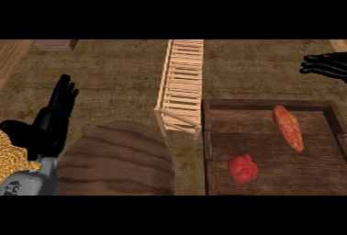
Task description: Pick the sweet potato from the tray and place it in the tiered shelf
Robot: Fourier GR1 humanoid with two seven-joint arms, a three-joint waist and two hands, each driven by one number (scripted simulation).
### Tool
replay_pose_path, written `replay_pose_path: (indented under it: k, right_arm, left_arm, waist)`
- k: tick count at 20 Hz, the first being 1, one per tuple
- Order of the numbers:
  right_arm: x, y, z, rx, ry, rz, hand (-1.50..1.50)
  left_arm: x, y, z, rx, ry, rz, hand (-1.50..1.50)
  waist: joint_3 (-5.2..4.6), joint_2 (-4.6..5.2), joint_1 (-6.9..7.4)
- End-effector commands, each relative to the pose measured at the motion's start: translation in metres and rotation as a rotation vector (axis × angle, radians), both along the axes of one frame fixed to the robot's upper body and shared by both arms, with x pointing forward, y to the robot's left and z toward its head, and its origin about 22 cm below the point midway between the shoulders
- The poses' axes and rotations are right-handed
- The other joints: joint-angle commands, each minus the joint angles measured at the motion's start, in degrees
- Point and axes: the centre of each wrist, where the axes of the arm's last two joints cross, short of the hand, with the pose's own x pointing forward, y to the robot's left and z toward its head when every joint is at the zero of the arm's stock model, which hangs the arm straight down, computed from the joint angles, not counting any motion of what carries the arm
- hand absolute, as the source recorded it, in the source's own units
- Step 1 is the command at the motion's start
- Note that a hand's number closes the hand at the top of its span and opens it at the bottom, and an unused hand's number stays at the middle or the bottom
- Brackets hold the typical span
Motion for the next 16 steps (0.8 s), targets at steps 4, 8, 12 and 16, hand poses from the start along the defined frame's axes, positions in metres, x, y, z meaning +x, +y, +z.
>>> replay_pose_path:
  k: [4, 8, 12, 16]
  right_arm:
    - [-0.019, 0.009, 0.086, -0.429, -0.166, 0.178, -1.50]
    - [-0.044, 0.051, 0.114, -0.710, -0.388, 0.140, -1.50]
    - [-0.060, 0.078, 0.092, -0.858, -0.498, 0.106, -1.50]
    - [-0.069, 0.101, 0.054, -0.934, -0.495, 0.075, -1.50]
  left_arm:
    - [-0.015, 0.005, -0.006, 0.010, -0.002, 0.033, 0.00]
    - [-0.012, 0.010, -0.003, 0.002, 0.003, 0.043, 0.00]
    - [-0.009, 0.012, -0.001, 0.000, -0.010, 0.044, 0.00]
    - [-0.004, 0.003, 0.009, 0.003, 0.007, 0.028, 0.00]
  waist:
    - [-0.03, -0.39, -0.88]
    - [0.05, -0.48, -1.65]
    - [0.04, -0.18, -1.93]
    - [-0.04, -0.18, -1.78]
